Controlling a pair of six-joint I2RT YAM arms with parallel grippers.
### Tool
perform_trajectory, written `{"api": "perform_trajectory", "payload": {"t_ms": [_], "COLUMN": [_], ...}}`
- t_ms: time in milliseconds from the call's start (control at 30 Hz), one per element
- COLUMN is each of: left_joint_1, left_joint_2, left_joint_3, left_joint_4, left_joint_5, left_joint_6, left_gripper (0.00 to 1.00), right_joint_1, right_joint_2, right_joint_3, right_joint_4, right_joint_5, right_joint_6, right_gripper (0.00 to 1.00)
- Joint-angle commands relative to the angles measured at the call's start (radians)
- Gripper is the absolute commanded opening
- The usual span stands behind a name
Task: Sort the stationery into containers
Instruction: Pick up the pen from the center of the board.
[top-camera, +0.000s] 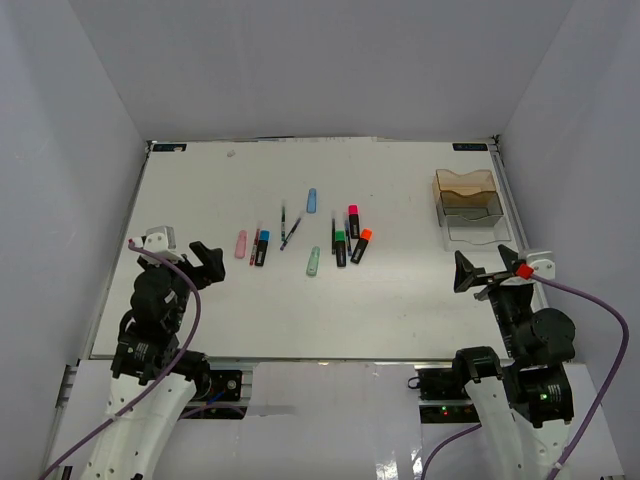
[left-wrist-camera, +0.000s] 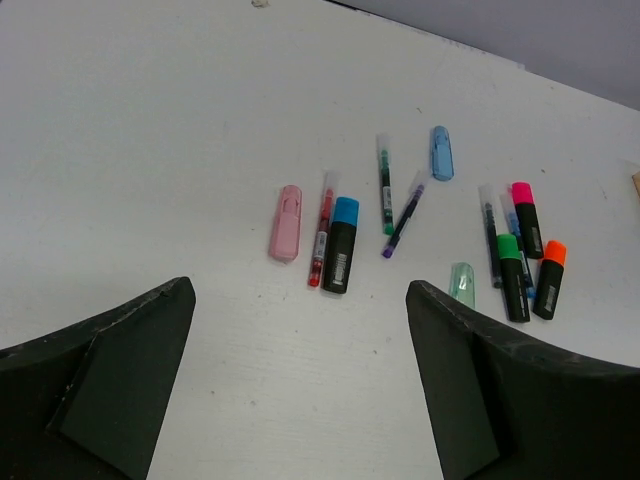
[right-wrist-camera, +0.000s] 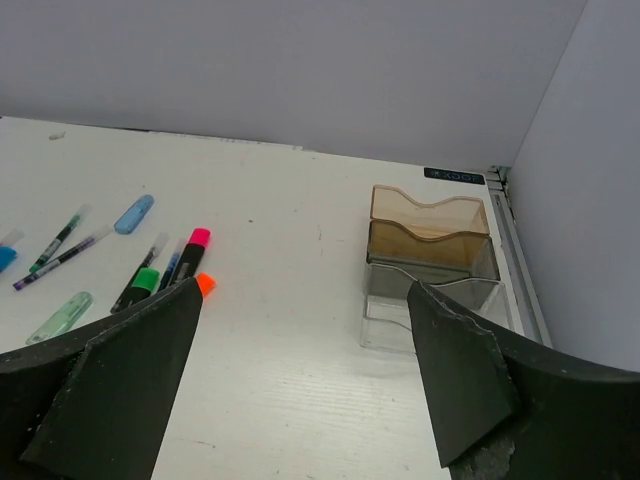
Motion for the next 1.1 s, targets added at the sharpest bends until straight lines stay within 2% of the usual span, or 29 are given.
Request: {"api": "perform_trajectory", "payload": {"t_ms": [0, 200, 300, 500, 667, 800, 933, 1067], "left_joint_1": [-0.003, -0.003, -0.003, -0.003, -0.003, -0.003, 0.0, 0.023], "left_joint_2": [-0.008, 0.01, 0.024, 0.145, 0.347, 0.479, 0.55, 0.538], "left_joint_3": [-0.021, -0.029, -0.027, 0.035, 0.146, 0.213, 0.203, 0.149], "left_joint_4": [0.052, 0.065, 0.069, 0.089, 0.132, 0.201, 0.224, 0.21], "left_joint_5": [0.025, 0.032, 0.032, 0.019, 0.027, 0.035, 0.03, 0.081], "left_joint_6": [-0.019, -0.019, -0.019, -0.021, -0.03, -0.002, 0.011, 0.01], "left_gripper": [0.98, 0.98, 0.98, 0.98, 0.98, 0.98, 0.98, 0.98], "right_joint_1": [0.006, 0.007, 0.007, 0.007, 0.039, 0.24, 0.308, 0.377], "right_joint_2": [0.022, 0.093, 0.186, 0.493, 0.87, 1.078, 1.237, 1.382], "right_joint_3": [0.024, 0.022, 0.047, 0.169, 0.309, 0.351, 0.366, 0.424], "right_joint_4": [0.024, 0.019, -0.007, -0.042, -0.121, -0.069, -0.009, 0.008], "right_joint_5": [-0.007, -0.094, -0.113, -0.122, -0.153, 0.135, 0.171, 0.258], "right_joint_6": [0.008, 0.021, 0.058, 0.146, 0.245, 0.342, 0.46, 0.54], "right_gripper": [0.9, 0.9, 0.9, 0.9, 0.9, 0.9, 0.95, 1.0]}}
